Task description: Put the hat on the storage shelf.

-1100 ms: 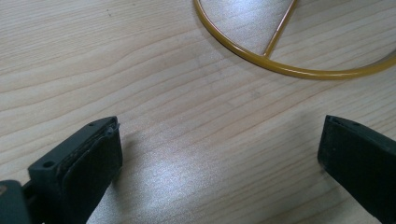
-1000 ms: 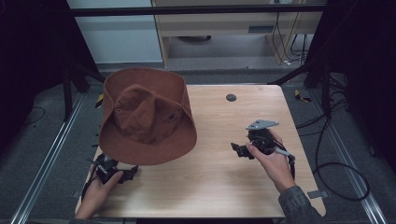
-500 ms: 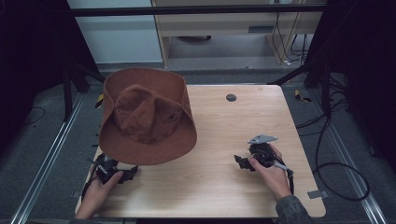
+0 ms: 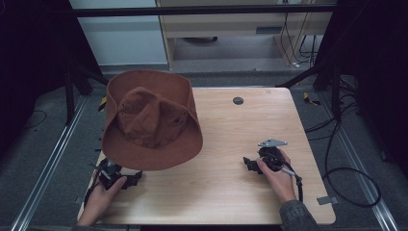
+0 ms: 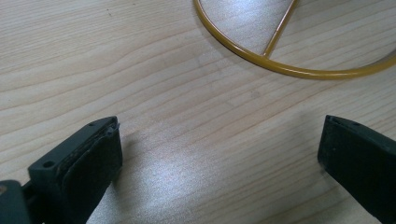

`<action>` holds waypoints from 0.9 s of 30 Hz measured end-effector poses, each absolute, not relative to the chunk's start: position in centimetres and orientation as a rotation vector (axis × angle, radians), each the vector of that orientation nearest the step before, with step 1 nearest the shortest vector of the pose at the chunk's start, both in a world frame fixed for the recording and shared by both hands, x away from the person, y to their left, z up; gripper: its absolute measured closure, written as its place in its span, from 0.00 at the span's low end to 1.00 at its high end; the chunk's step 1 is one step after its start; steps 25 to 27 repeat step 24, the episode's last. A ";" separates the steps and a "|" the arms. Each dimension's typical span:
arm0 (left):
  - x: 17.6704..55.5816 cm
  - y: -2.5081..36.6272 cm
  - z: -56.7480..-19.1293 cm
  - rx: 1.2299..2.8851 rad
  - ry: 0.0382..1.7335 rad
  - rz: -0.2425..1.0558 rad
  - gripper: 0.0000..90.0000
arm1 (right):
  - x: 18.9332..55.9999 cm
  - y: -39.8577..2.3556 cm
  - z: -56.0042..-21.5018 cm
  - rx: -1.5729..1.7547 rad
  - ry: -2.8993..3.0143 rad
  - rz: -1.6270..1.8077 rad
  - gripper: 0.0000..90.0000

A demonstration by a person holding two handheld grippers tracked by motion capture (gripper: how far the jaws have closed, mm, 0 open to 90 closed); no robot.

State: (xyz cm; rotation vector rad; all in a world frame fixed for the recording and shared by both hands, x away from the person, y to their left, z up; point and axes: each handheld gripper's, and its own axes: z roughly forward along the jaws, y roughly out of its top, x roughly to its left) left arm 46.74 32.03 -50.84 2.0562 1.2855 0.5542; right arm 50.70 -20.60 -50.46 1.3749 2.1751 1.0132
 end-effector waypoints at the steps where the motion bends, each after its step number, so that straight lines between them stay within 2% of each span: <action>1: 46.7 32.1 -50.8 2.061 1.284 0.554 0.00 | 50.7 -20.6 -50.5 1.380 2.178 1.013 0.15; 27: 46.7 32.0 -50.8 2.061 1.283 0.553 0.00 | 50.9 -19.1 -51.1 1.390 2.121 0.927 0.07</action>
